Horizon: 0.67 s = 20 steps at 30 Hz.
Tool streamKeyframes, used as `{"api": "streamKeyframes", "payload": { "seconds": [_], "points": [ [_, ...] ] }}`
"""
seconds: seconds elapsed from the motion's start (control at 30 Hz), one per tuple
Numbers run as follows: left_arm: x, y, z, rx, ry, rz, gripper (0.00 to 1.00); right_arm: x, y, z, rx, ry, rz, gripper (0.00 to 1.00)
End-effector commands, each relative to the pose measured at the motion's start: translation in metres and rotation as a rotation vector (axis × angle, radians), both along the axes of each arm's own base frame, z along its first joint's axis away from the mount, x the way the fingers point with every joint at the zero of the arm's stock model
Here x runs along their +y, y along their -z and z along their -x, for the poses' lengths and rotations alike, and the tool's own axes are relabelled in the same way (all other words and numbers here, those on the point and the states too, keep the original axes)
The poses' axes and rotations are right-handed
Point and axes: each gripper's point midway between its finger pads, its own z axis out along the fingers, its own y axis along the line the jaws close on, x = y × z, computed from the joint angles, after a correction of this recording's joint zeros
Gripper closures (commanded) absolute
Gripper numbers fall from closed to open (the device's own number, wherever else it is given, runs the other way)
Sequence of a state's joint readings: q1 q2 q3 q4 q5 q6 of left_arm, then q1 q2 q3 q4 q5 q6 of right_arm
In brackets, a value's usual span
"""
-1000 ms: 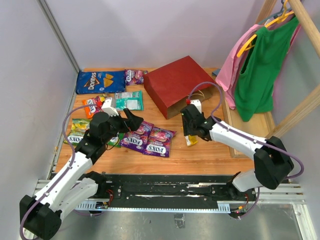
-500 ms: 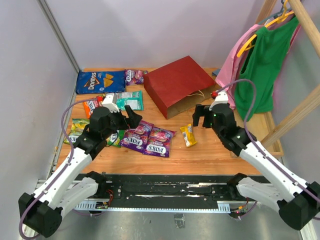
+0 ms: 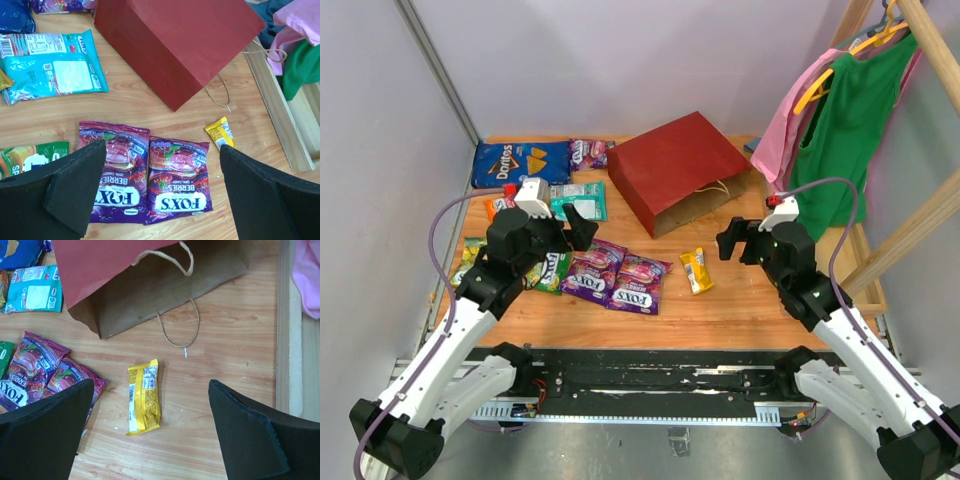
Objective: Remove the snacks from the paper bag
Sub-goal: Reset both arms
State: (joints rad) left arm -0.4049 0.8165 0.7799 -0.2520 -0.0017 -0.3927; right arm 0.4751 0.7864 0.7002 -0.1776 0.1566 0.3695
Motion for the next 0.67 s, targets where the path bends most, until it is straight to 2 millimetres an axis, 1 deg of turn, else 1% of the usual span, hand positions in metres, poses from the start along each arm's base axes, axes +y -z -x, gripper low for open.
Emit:
{"api": "streamKeyframes", "payload": {
  "seconds": [0.0, 0.13, 0.3, 0.37, 0.63],
  "points": [
    [0.006, -0.011, 0.003, -0.038, -0.011, -0.001, 0.00, -0.010, 0.009, 0.001, 0.014, 0.058, -0.028, 0.02],
    [0.005, -0.007, 0.007, -0.044, 0.000, 0.008, 0.00, -0.014, 0.011, 0.005, 0.017, 0.067, -0.019, 0.02],
    [0.006, -0.003, 0.004, -0.047, -0.013, 0.016, 0.00, -0.025, 0.014, 0.007, 0.002, 0.094, 0.028, 0.02],
    [0.006, -0.004, 0.004, -0.048, -0.020, 0.020, 0.00, -0.027, 0.012, 0.006, -0.004, 0.107, 0.031, 0.02],
    [0.006, -0.003, 0.002, -0.054, -0.023, 0.022, 0.00, -0.017, 0.019, 0.007, -0.025, 0.039, 0.025, 0.01]
  ]
}}
